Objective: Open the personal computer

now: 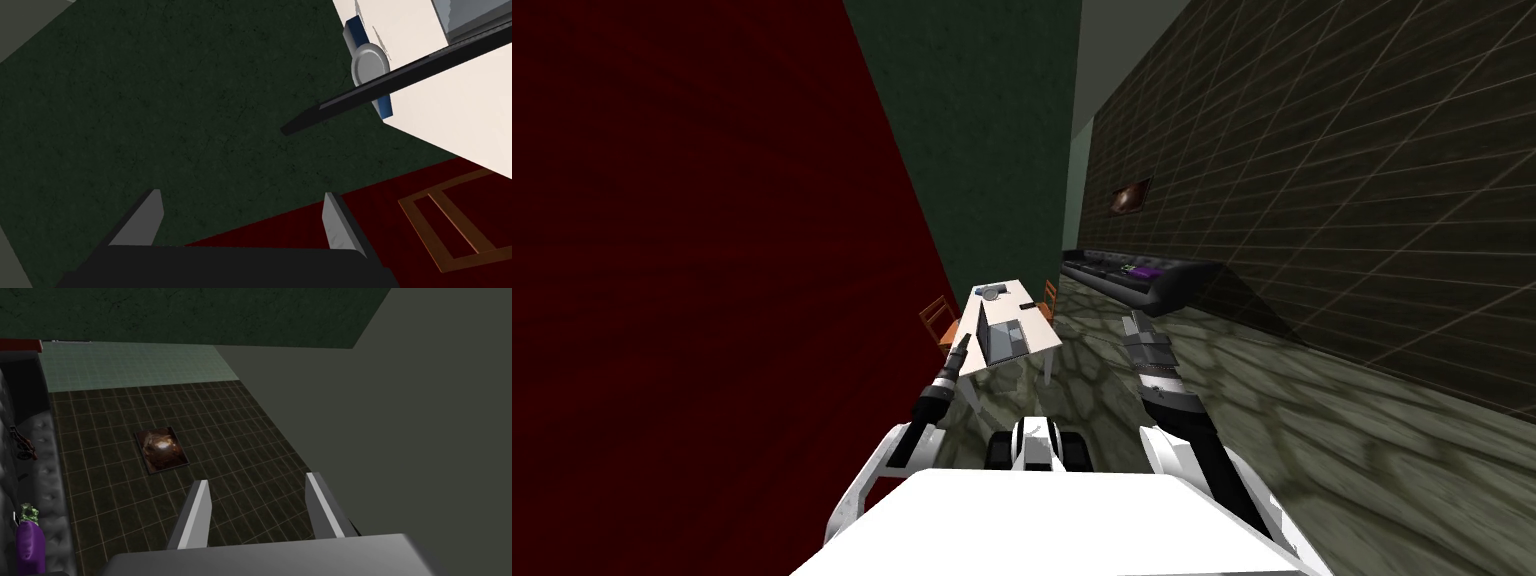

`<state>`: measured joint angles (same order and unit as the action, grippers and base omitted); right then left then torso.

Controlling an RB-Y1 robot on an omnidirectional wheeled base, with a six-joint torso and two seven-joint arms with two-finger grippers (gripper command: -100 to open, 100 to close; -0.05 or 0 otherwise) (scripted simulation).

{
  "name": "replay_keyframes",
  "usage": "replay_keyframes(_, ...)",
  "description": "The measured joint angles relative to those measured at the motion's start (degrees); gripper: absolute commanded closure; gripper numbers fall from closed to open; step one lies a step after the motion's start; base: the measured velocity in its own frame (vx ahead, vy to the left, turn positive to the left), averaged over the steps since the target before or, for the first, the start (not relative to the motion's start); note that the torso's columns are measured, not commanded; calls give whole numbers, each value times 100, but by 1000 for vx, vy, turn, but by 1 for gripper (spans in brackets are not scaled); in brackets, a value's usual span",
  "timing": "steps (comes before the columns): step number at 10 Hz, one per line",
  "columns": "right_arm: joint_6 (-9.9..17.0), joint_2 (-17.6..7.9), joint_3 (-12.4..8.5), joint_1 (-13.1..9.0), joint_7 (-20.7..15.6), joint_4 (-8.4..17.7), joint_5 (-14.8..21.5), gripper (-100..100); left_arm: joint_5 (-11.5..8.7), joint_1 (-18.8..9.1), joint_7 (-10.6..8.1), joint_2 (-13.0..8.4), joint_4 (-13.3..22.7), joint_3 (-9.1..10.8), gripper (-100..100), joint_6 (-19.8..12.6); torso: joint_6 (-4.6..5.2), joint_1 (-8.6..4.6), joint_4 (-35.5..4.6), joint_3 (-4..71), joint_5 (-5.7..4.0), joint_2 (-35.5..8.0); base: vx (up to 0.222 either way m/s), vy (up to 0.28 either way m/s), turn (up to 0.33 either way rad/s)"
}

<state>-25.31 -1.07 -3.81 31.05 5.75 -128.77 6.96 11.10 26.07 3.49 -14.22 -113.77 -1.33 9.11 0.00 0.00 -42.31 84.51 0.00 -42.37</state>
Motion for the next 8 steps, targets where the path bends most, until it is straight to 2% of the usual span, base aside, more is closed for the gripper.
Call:
replay_keyframes(4,0,0,0,0,0,0,0,0,200,-138,172,-386,456,33,-100,-300,0,-6,1,2,-2,2,91,-7,-47)
replay_keyframes(5,0,0,0,-1,0,0,0,0,205,-140,180,-396,464,33,-100,-316,-1,-3,-3,-6,-1,-12,10,-1,2)
replay_keyframes(6,0,0,0,-1,0,0,0,0,205,-140,179,-395,463,33,100,-315,0,1,-4,-8,0,-14,0,0,0)
replay_keyframes(7,0,0,0,-1,0,0,0,0,205,-140,180,-395,463,33,100,-315,0,1,-2,-3,1,-5,23,-93,-39)
replay_keyframes(8,0,1,1,-2,0,0,0,0,271,-89,227,-504,358,52,100,-355,-3,-4,26,15,11,33,64,-150,6)
